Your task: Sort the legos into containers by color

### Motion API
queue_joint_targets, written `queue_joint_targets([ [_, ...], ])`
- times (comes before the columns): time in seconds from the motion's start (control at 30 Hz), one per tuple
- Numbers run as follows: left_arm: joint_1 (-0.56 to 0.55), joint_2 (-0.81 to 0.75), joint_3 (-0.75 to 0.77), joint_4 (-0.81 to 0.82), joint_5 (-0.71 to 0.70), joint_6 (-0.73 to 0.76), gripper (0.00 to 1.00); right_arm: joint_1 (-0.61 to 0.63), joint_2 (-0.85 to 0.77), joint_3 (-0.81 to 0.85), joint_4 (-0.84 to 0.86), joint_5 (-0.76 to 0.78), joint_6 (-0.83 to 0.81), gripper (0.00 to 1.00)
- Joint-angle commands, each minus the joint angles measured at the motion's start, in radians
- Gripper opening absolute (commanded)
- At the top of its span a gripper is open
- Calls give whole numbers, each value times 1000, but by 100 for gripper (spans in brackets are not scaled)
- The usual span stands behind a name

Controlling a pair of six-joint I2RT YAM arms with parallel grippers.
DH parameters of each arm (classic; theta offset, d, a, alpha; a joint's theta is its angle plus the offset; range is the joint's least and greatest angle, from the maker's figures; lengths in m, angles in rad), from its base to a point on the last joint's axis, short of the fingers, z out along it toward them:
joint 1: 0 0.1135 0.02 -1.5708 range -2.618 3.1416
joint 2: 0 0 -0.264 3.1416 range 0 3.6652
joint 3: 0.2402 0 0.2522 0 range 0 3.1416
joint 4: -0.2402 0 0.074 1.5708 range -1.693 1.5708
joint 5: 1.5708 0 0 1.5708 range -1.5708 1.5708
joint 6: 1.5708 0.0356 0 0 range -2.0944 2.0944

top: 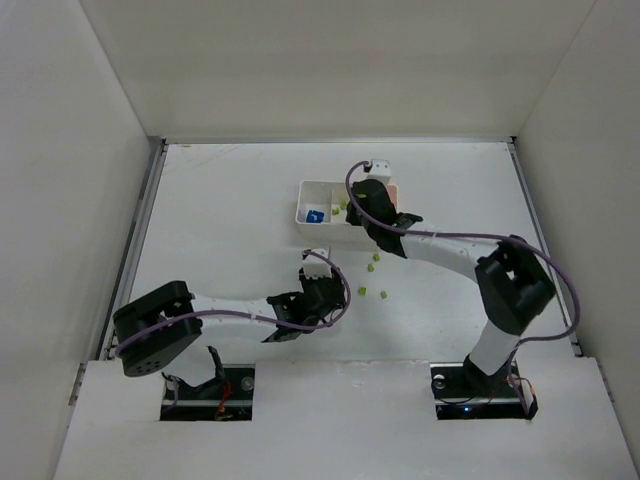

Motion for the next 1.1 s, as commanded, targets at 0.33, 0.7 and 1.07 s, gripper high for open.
queue_joint_targets([
  [0.33,-66,223,174,80,58,13,45,-9,-138,-90,69,83,-33,45],
  [0.7,-53,373,292,41,75,45,39,11,-492,-535,4,80,183,42],
  [1.07,8,222,309,-9,37,126,12,104,-553,-658,-102,19,286,36],
])
